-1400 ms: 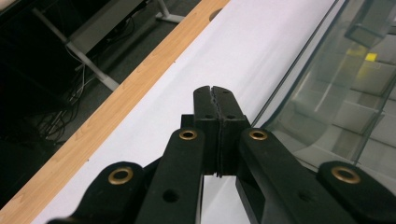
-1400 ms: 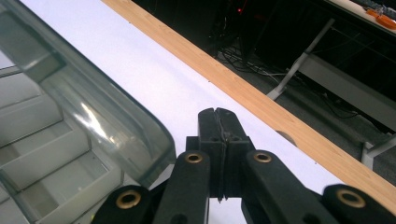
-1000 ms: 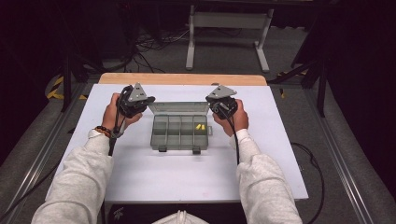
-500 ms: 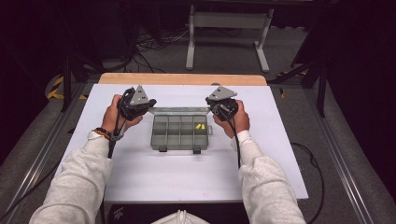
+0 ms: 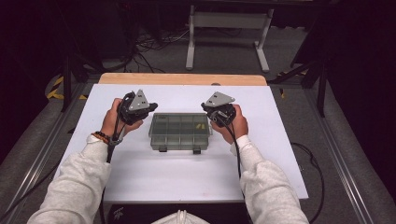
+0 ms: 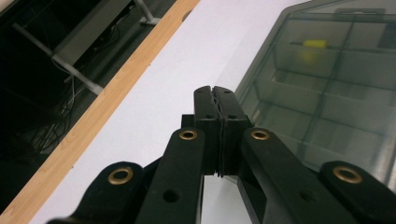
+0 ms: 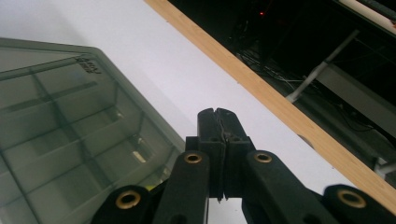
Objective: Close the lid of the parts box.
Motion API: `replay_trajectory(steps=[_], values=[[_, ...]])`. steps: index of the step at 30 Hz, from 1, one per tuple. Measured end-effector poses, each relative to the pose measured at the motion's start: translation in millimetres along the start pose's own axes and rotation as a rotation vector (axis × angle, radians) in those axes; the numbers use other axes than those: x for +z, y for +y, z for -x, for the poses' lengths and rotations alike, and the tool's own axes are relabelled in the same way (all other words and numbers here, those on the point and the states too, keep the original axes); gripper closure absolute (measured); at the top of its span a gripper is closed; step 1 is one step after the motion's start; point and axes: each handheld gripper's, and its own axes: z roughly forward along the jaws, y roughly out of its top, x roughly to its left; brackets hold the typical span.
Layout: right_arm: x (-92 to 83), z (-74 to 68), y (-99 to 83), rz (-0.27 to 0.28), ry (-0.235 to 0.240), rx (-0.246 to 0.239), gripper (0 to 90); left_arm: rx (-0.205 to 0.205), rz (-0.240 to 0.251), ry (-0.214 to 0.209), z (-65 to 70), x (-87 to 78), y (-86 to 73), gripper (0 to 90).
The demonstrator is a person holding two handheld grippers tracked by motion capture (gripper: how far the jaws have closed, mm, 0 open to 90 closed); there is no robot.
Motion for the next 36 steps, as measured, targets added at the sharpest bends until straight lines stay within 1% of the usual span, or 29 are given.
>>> replay_trajectory(steps=[1,2,4,5,8,11,12,13,14,15,16,18,24,28,29,36], values=[[-2.0,-3.3,-0.6,0.003,0.014,-0.006,90.0,0.005,0.004,-0.001,1.0,-0.8,-0.5,89.1],[-2.0,-3.3,-0.6,0.003,0.014,-0.006,90.0,-0.001,0.011,-0.007,3.0,-1.7,-1.4,89.1],[-4.7,-7.4,-2.1,0.003,0.029,-0.014,90.0,0.006,0.012,-0.007,6.2,-3.1,-3.4,89.1],[-5.5,-8.8,-2.9,0.001,0.034,-0.018,89.7,0.003,0.014,-0.011,7.6,-3.3,-4.2,89.2],[-8.1,-13.7,-5.2,0.001,0.051,-0.024,89.6,0.015,0.021,-0.014,12.0,-6.5,-6.4,89.1],[-11.0,-18.3,-7.5,-0.001,0.072,-0.029,89.1,0.007,0.038,-0.023,17.4,-11.6,-9.2,89.1],[-12.3,-19.9,-8.3,0.000,0.080,-0.033,88.9,0.017,0.042,-0.021,18.6,-13.3,-9.9,89.3],[-13.2,-21.4,-9.2,0.002,0.088,-0.032,89.0,0.010,0.046,-0.026,20.4,-14.1,-10.7,89.4],[-13.8,-22.6,-9.9,0.004,0.093,-0.032,89.0,0.018,0.045,-0.023,21.8,-15.4,-11.5,89.4],[-14.6,-24.4,-10.6,0.004,0.099,-0.035,88.8,0.013,0.048,-0.028,24.2,-16.3,-12.7,89.5],[-15.6,-26.6,-11.4,0.005,0.101,-0.043,88.8,0.017,0.049,-0.027,25.3,-17.0,-13.1,89.5],[-17.0,-29.0,-13.1,0.008,0.117,-0.038,88.7,0.012,0.058,-0.031,29.3,-19.1,-14.8,89.5],[-21.0,-35.1,-18.3,0.010,0.135,-0.044,88.6,0.019,0.067,-0.035,36.6,-22.2,-17.0,89.6],[-21.6,-37.9,-20.4,0.006,0.140,-0.051,88.5,0.008,0.075,-0.044,41.1,-22.0,-20.1,89.6],[-21.9,-39.8,-21.4,0.003,0.142,-0.058,88.4,0.013,0.074,-0.042,41.6,-22.1,-20.3,89.6],[-22.5,-46.2,-24.9,-0.002,0.150,-0.076,87.8,0.003,0.097,-0.062,49.8,-23.1,-25.6,89.6]])
